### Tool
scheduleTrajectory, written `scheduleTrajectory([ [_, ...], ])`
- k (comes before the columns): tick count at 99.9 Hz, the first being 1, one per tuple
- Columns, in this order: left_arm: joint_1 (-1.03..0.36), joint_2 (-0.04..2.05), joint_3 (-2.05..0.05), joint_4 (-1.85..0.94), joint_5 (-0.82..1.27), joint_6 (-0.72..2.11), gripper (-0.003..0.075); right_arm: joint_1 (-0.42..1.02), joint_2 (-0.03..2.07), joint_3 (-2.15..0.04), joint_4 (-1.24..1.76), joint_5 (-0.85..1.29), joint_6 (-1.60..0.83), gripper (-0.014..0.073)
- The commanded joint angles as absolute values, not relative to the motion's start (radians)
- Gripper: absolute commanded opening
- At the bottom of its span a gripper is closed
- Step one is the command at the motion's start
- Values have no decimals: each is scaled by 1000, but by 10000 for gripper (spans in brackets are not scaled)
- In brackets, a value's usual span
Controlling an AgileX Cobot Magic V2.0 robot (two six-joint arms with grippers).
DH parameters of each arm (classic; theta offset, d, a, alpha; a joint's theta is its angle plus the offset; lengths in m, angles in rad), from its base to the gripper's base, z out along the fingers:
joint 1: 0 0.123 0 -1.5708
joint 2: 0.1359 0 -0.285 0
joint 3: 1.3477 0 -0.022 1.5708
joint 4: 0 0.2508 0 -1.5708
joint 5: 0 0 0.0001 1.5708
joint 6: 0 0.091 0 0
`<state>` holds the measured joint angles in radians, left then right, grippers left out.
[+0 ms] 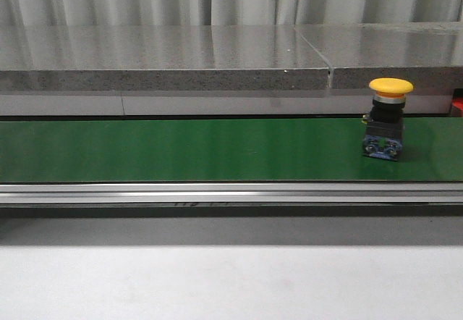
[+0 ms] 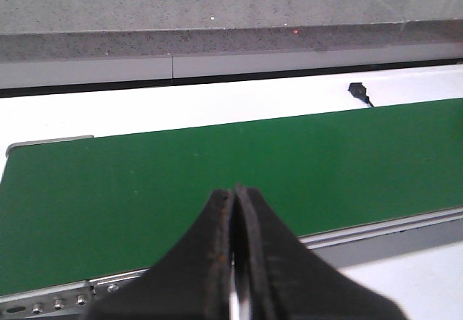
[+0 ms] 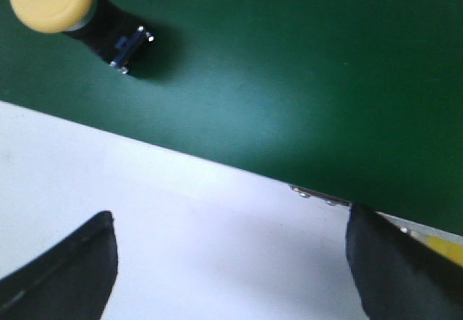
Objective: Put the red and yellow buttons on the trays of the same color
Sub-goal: 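Move the right gripper to the belt end and grasp the yellow button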
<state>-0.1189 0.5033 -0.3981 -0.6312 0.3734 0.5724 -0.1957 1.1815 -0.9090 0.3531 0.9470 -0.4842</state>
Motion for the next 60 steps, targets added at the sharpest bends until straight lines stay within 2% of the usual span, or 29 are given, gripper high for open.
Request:
scheduleTrajectory([
  [1,-121,509,-427,-655,311,573,-19,-162,1158,-919,367,870,-500,633],
  [28,-121,509,-427,-655,311,573,-19,-52,1239,-920,369,764,-514,633],
  [60,-121,509,-427,-655,311,573,-19,-14,1359,-925,374,627,-542,633],
])
